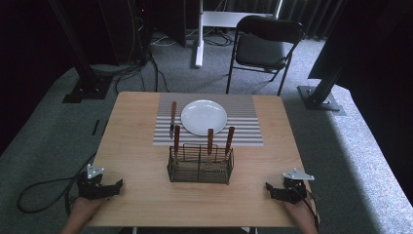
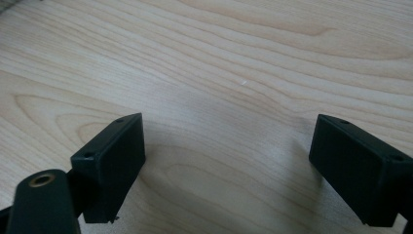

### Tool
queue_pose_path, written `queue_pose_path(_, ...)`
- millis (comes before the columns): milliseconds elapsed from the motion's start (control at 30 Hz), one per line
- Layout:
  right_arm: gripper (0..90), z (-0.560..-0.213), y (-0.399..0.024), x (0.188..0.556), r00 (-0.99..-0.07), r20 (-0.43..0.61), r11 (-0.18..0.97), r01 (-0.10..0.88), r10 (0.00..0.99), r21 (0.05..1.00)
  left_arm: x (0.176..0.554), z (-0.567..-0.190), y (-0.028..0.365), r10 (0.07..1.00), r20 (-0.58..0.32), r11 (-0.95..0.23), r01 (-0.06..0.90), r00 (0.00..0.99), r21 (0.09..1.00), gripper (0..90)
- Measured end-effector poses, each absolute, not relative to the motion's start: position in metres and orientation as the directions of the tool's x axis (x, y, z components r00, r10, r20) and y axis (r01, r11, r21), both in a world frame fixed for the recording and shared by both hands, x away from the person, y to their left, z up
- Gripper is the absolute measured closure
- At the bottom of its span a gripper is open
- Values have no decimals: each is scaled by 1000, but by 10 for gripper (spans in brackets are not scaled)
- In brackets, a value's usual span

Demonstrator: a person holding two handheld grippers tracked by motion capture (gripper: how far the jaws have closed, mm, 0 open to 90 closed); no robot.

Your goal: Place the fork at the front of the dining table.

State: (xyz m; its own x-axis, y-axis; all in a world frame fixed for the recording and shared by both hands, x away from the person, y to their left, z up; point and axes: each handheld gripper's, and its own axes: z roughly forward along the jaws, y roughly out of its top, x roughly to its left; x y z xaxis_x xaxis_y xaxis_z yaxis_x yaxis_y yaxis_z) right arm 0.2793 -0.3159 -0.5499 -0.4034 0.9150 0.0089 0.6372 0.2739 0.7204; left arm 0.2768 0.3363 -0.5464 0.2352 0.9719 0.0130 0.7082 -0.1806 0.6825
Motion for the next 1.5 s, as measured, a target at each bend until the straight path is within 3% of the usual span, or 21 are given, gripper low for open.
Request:
queue_pose_path(400, 147, -546, -311, 276, -406, -5, 290, 645, 914, 707, 277, -546, 336, 972, 13, -180, 708, 235, 683, 0)
queue_pose_path(867, 161, -528, -299, 273, -437, 57, 269, 646, 898, 714, 277, -547, 336, 972, 12, -180, 707, 236, 684, 0)
queue_pose_path(1500, 161, -453, -271, 269, -521, 30, 289, 521, 853, 803, 277, -546, 336, 972, 13, -181, 707, 236, 683, 0)
